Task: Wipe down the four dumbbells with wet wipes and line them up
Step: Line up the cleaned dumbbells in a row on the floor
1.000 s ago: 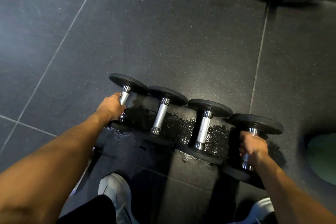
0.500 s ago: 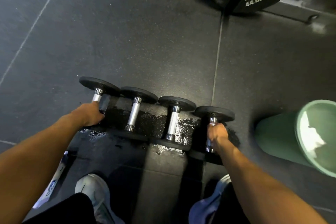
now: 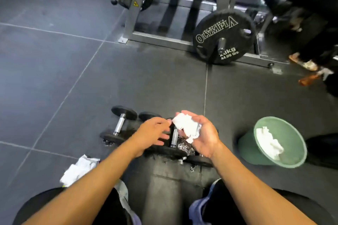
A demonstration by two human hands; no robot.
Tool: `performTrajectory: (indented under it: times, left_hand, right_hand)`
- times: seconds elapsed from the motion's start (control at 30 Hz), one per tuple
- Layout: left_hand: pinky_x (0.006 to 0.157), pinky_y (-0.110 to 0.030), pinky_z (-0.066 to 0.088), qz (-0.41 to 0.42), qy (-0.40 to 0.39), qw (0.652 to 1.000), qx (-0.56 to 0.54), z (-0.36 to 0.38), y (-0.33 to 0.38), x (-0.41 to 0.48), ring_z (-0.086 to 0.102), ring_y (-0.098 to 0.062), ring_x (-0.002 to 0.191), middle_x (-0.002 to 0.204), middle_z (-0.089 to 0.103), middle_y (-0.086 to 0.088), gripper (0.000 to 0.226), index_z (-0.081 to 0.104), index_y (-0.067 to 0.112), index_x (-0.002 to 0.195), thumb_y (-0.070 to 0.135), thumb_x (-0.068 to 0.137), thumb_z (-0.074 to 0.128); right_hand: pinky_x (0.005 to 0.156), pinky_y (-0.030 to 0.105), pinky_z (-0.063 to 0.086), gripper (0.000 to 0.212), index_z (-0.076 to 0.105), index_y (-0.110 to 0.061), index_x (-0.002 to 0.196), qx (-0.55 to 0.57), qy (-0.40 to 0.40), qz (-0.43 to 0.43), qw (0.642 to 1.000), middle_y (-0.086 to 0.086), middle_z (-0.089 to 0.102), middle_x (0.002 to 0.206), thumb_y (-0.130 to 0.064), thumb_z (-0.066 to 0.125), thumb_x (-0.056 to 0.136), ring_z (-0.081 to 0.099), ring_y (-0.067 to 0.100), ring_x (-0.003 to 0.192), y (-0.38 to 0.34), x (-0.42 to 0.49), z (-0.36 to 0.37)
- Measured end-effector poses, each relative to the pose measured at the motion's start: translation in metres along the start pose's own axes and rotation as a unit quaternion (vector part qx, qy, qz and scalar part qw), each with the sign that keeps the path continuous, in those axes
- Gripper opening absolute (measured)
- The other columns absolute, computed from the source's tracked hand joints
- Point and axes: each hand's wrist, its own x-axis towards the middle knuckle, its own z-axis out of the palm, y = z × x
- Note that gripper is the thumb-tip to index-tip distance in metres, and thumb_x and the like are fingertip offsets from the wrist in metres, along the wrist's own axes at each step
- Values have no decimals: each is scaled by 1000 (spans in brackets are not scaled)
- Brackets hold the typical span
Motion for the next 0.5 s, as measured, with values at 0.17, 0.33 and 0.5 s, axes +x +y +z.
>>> performTrajectory:
  times: [0.17, 0.33, 0.5]
  left_hand:
    - [70, -31, 60, 104, 89, 985, -108, 42, 23, -75, 75, -14, 80, 98, 80, -9, 15, 70, 13, 110, 22, 99, 70]
    - [62, -32, 59, 152, 190, 964, -106, 53, 24, -110, 75, -21, 70, 86, 78, -11, 4, 71, 10, 100, 13, 97, 70]
    - [60, -26, 58, 158, 231, 958, -64, 54, 29, -133, 74, -22, 75, 84, 79, -4, 5, 74, 18, 94, 14, 94, 71]
  right_hand:
    - [97, 45, 49, 49, 64, -1, 136, -30, -100, -29, 994, 16, 65, 140, -24, 45, 97, 63, 36, 121, -6, -90, 40]
    - [99, 51, 55, 35, 70, -2, 124, -82, -85, -36, 992, 21, 72, 125, -25, 61, 99, 69, 37, 107, -3, -149, 44]
    - [63, 23, 55, 20, 72, -9, 115, -212, 18, -114, 971, 11, 76, 99, -6, 65, 96, 66, 10, 69, 1, -183, 33]
